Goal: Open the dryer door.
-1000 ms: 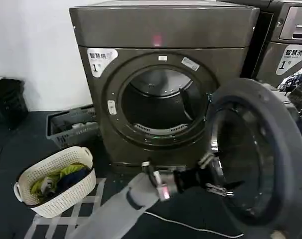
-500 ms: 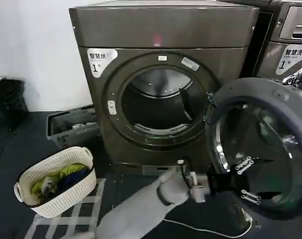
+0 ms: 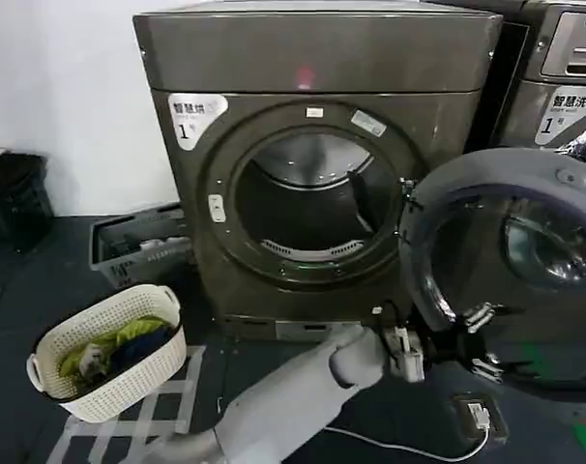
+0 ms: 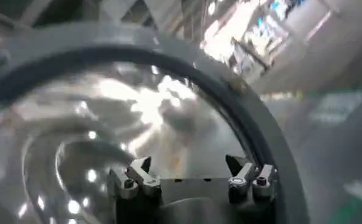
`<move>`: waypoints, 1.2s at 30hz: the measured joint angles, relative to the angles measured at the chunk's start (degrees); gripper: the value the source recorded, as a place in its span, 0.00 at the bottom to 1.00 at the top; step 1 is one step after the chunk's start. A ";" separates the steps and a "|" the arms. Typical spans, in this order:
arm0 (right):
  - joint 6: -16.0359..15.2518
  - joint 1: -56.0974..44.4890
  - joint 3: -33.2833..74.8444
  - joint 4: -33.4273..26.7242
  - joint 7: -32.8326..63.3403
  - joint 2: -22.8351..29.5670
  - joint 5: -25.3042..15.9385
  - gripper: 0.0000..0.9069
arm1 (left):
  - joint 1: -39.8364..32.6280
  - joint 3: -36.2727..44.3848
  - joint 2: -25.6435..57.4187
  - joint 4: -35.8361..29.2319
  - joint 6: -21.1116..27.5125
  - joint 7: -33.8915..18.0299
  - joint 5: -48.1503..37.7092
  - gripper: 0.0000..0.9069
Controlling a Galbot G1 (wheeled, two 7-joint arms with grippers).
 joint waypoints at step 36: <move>-5.53 2.60 -10.90 0.70 2.30 -6.93 -5.69 1.00 | 15.41 -9.98 13.32 -28.94 9.50 -0.21 -3.14 1.00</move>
